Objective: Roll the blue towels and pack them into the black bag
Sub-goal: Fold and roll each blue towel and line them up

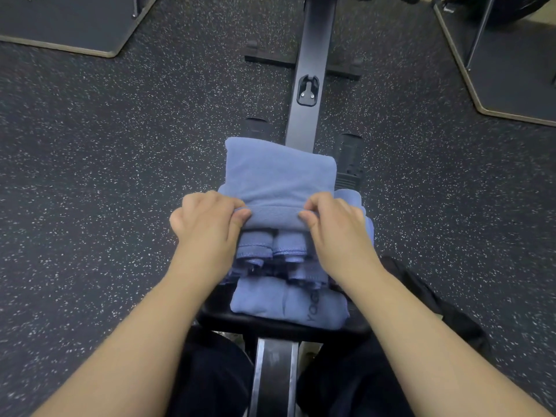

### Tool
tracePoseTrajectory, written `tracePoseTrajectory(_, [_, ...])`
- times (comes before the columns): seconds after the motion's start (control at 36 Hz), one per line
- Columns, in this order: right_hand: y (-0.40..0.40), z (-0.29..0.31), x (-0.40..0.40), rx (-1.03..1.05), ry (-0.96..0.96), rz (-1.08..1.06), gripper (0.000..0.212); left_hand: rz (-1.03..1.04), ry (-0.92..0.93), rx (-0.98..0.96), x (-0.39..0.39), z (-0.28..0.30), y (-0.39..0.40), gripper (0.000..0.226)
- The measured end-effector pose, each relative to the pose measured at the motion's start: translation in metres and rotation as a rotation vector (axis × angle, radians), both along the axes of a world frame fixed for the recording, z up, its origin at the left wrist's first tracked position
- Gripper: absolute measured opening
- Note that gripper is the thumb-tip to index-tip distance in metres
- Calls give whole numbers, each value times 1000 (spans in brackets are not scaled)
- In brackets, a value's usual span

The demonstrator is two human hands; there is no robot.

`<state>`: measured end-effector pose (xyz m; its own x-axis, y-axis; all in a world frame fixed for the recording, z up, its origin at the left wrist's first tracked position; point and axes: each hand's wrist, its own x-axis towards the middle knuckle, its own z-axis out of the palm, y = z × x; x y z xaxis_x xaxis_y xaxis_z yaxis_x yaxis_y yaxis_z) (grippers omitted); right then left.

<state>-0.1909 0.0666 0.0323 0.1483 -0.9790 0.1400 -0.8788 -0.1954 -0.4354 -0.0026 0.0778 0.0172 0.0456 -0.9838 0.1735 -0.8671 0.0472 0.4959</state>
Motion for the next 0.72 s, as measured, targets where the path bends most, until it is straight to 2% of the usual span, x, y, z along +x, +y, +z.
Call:
tracePoseTrajectory(0.14, [-3,-6,2,-71,-21,-31,14,110,41,-10,0,-1,-4,21])
tracePoseTrajectory(0.19, [-3,-10,3,-150,-29,-50,15,158,68,-37,0,1,-5,18])
tracePoseTrajectory(0.28, [-3,-13,4,-254,-91,-87,12,110,92,-78,0,0,-3,14])
tracePoseTrajectory(0.36, [-3,-13,7,-303,-176,-64,8,42,121,-130,-1,0,-1,16])
tracePoseTrajectory(0.47, [0,-13,14,-262,-264,-57,2,-6,102,-113,-4,1,1,14])
tracePoseTrajectory(0.56, [-1,-16,17,-241,-263,-82,4,2,110,-85,-8,3,2,16])
tracePoseTrajectory(0.61, [0,-17,19,-238,-235,-101,12,8,120,-69,-9,3,3,17])
tracePoseTrajectory(0.72, [3,-17,21,-222,-156,-88,17,-14,131,-22,-8,0,3,31])
